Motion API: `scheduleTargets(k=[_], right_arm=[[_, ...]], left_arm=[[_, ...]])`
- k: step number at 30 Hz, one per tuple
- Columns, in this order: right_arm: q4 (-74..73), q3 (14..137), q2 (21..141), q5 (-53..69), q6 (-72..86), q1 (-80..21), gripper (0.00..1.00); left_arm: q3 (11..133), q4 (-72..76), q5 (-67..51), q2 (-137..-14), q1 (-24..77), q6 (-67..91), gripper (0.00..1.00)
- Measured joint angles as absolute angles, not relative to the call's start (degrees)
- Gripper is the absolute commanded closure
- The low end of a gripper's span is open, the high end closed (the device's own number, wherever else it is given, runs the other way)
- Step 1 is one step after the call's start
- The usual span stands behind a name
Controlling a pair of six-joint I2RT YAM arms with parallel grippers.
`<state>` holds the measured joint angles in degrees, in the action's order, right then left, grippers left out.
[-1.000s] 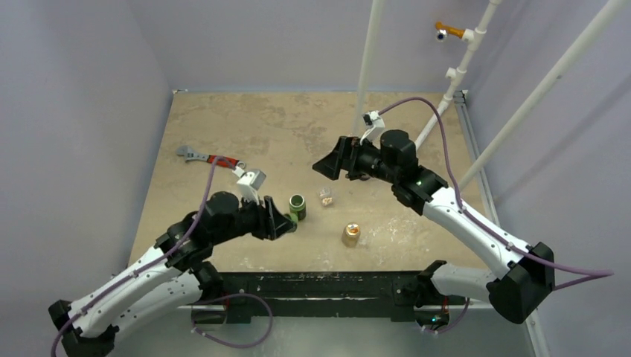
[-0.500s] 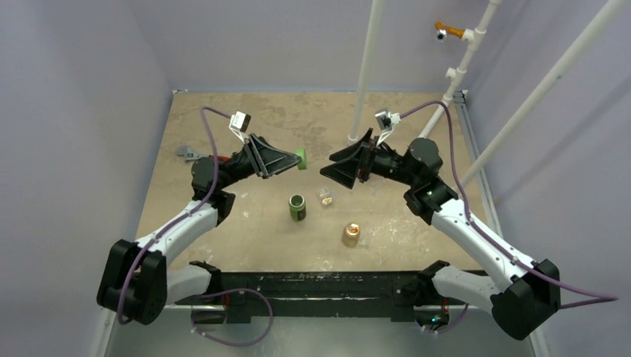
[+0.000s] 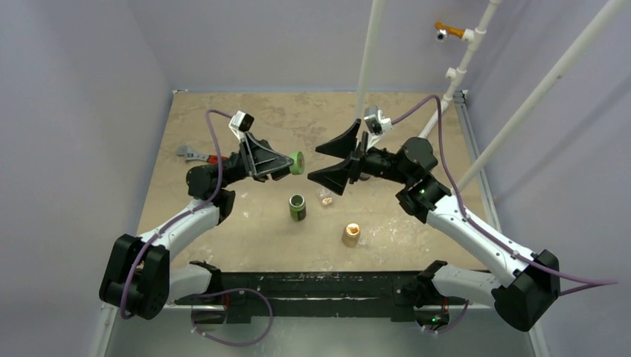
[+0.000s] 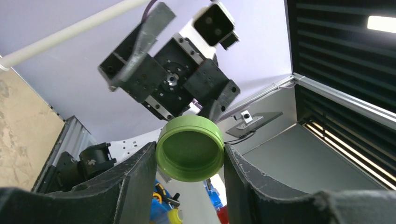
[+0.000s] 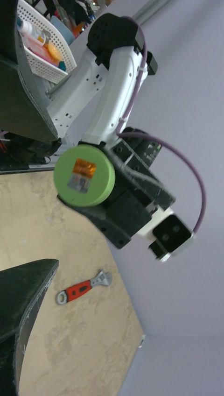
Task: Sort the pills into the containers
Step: Screw the lid of the pill bottle onto the pill bottle.
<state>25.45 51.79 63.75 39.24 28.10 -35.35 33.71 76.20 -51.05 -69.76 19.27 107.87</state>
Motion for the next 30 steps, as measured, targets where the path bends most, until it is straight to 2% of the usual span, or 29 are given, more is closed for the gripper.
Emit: scheduleTargets(k=[11, 21, 25, 30], right_arm=[[23.4, 54.7, 62.9, 35.5, 16.8, -44.2, 0.02], [23.0, 55.4, 63.4, 34.0, 12.7, -46.3, 0.06], [22.7, 55.6, 63.5, 33.6, 11.6, -47.3, 0.11], [21.8, 55.6, 64.0, 32.8, 10.5, -48.2, 0.24]], left_arm=[[32.9, 70.9, -51.3, -66.2, 19.6, 111.5, 0.84], [32.9, 69.6, -52.2, -66.1, 22.3, 111.9, 0.84], [32.3, 69.6, -52.2, -66.1, 22.3, 111.9, 0.84], [31.8, 69.5, -52.3, -66.1, 22.3, 111.9, 0.85]])
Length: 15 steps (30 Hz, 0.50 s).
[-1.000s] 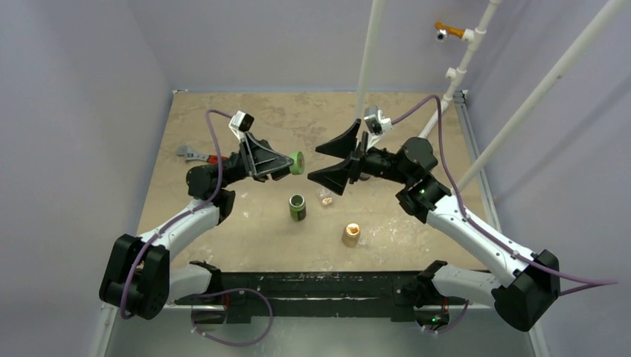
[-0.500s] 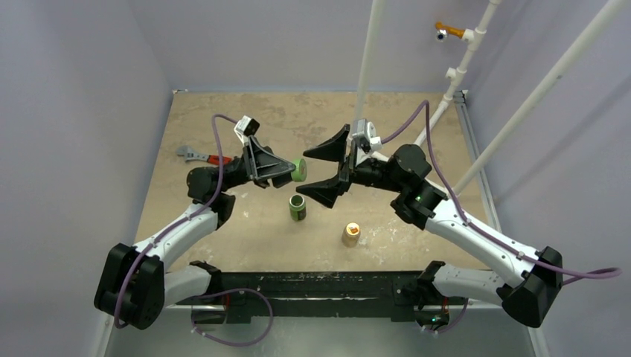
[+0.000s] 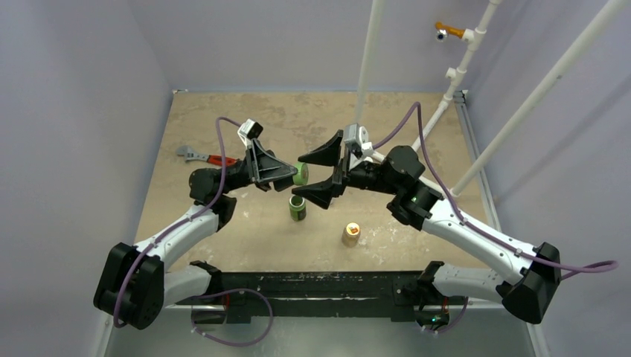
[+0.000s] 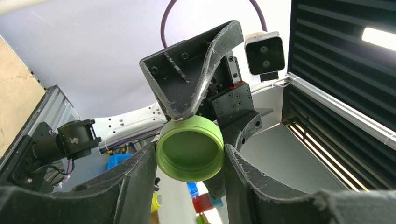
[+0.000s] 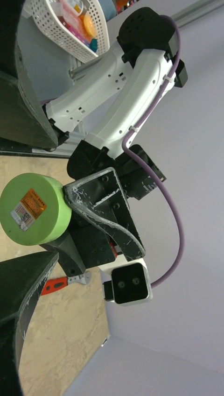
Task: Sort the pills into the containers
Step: Screw the lid of the pill bottle onto the pill bottle.
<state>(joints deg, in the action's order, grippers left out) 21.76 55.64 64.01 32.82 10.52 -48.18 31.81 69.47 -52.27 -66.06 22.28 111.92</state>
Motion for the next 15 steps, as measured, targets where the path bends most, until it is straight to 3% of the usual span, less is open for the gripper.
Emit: scheduleTargets(k=[15], right_arm=[[19.8, 55.9, 64.5, 30.9, 8.9, -48.4, 0.60]], left_arm=[[31.8, 69.2, -52.3, -65.9, 22.3, 112.0, 0.86]])
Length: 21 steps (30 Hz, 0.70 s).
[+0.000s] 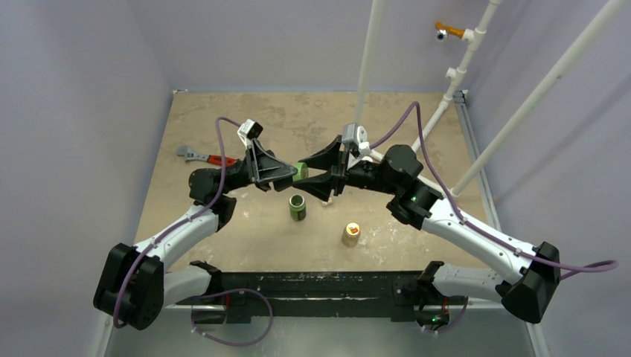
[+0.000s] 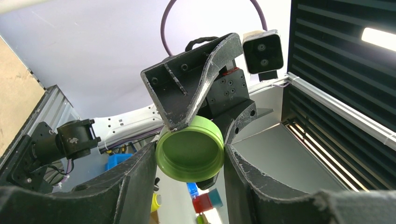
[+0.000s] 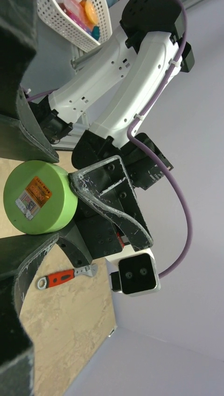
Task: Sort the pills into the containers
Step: Screw the lid of the pill bottle onto the pill bottle.
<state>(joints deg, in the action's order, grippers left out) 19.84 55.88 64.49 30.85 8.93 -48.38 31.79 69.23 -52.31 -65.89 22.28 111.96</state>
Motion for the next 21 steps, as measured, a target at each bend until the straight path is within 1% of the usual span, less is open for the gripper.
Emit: scheduleTargets(k=[3, 5, 7, 10, 13, 15, 18, 21], right_arm=[[19.2, 56.2, 64.5, 30.8, 8.8, -48.4, 0.69], [18.8, 56.3, 64.5, 30.9, 8.8, -48.4, 0.75], [18.6, 56.4, 64.5, 30.8, 8.8, -48.4, 0.79], [17.6, 57.0, 64.7, 30.8, 8.9, -48.4, 0.82], [16.4, 58.0, 65.3, 30.2, 9.2, -48.4, 0.86], [15.0, 58.2, 65.5, 28.9, 9.5, -48.5, 0.87], [13.2, 58.2, 65.5, 27.3, 10.5, -48.5, 0.89], [10.7, 58.3, 65.2, 24.6, 11.5, -48.5, 0.90]], left_arm=[[31.8, 69.2, -52.3, -65.9, 22.3, 112.0, 0.85], [31.8, 69.2, -52.3, -65.9, 22.3, 112.0, 0.78], [31.8, 69.2, -52.3, -65.9, 22.3, 112.0, 0.66], [31.8, 68.8, -52.3, -65.7, 22.3, 111.8, 0.42], [31.7, 66.2, -52.1, -64.2, 22.3, 110.0, 0.28], [31.7, 63.0, -52.2, -62.3, 22.3, 107.7, 0.22], [31.7, 56.6, -52.2, -59.0, 22.3, 102.7, 0.18], [32.1, 46.4, -51.6, -54.7, 22.1, 94.7, 0.15]])
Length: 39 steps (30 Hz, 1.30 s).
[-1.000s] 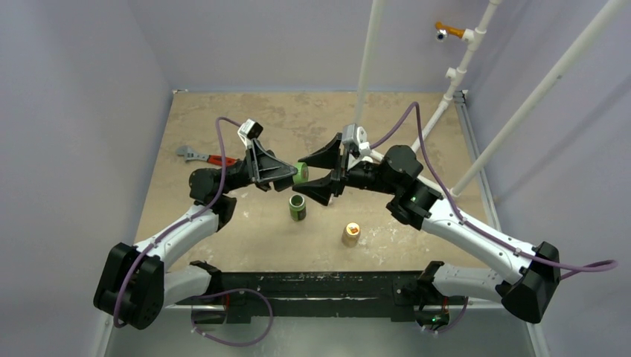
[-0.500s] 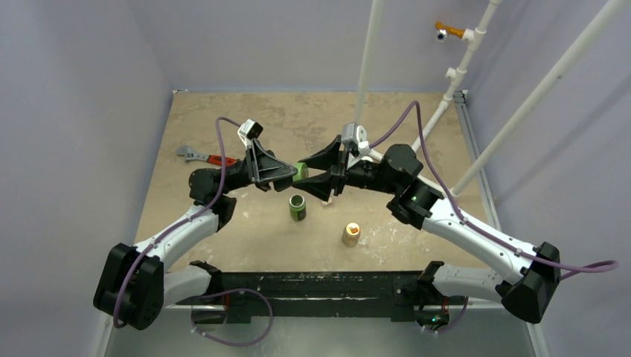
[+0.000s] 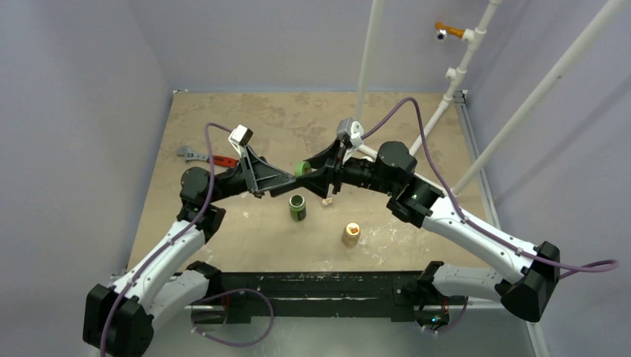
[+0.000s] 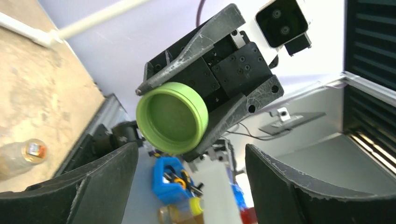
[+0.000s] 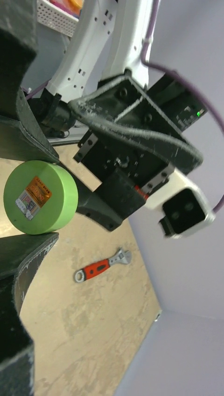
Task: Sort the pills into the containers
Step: Screw the lid of the pill bottle onto the pill bottle.
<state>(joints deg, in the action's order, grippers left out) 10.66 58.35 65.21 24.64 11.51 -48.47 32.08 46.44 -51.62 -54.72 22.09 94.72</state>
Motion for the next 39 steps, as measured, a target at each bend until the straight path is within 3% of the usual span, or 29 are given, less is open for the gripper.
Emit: scheduleTargets(k=[5, 10, 15, 19, 25, 31, 39], right_arm=[[3.2, 60.9, 64.9, 18.7, 12.9, -48.4, 0.90], [-6.8, 67.8, 66.5, 13.5, 13.7, -48.0, 0.89], [-14.1, 73.4, 70.7, 9.4, 14.1, -47.7, 0.87], [-19.1, 74.6, 73.0, 7.5, 14.6, -47.1, 0.87], [-23.2, 75.1, 75.5, 6.5, 15.9, -45.5, 0.85], [-23.6, 75.1, 75.7, 6.6, 16.9, -44.3, 0.84], [-23.6, 75.2, 76.5, 7.7, 17.8, -43.2, 0.84]], left_arm=[[35.7, 20.0, -44.0, -43.8, 21.3, 74.6, 0.12], [38.1, -0.3, -26.2, -33.2, 23.6, 53.5, 0.12], [32.1, -4.1, 1.4, -30.5, 42.1, 38.5, 0.12], [22.3, 0.9, 22.2, -33.4, 56.6, 28.8, 0.11], [10.4, 17.8, 36.6, -40.5, 64.0, 18.3, 0.11], [2.1, 37.3, 38.9, -47.7, 65.7, 11.5, 0.11], [0.7, 64.2, 35.0, -69.8, 65.7, 4.8, 0.11]])
